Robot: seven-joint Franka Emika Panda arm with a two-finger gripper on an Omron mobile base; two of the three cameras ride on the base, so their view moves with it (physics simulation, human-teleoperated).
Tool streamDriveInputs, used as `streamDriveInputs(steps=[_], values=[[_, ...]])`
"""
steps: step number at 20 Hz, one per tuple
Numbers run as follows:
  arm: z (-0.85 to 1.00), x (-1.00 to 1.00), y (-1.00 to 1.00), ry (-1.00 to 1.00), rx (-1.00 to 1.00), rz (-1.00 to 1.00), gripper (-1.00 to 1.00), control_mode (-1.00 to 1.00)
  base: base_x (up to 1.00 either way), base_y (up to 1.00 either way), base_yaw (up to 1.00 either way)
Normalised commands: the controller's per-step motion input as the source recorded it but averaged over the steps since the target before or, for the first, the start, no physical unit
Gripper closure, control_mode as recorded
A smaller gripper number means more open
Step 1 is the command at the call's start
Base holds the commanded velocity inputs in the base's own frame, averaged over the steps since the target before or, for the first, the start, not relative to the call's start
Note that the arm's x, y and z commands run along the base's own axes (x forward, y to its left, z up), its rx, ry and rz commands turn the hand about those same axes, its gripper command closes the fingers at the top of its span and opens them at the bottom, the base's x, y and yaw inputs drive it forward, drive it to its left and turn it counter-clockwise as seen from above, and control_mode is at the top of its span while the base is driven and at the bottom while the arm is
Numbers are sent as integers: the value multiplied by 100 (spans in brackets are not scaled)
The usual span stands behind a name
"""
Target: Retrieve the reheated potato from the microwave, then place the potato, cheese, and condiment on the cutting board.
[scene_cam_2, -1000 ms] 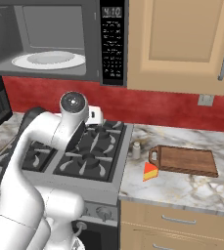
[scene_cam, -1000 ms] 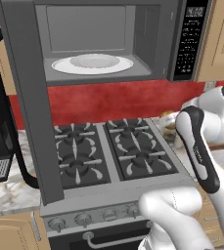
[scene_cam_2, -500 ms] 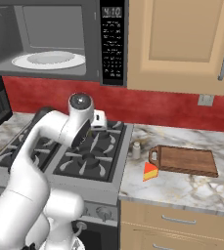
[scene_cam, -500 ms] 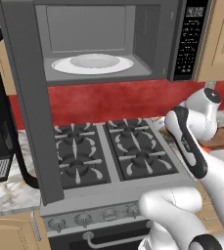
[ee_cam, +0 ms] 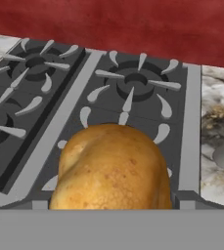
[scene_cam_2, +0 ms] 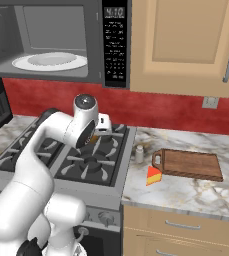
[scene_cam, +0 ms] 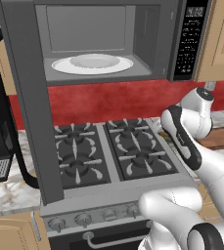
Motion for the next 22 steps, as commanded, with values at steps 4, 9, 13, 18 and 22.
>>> streamDriveInputs(steps=[4, 9, 13, 18, 22], values=[[-28, 14, -6, 0, -4, -1, 100, -100, 0, 0, 0], [-12, 7, -23, 1, -9, -12, 100, -100, 0, 0, 0], [-8, 10, -12, 5, -3, -12, 100, -100, 0, 0, 0], [-4, 4, -21, 8, -2, -10, 100, -100, 0, 0, 0], [-13, 7, -4, 8, 0, -5, 100, -100, 0, 0, 0]])
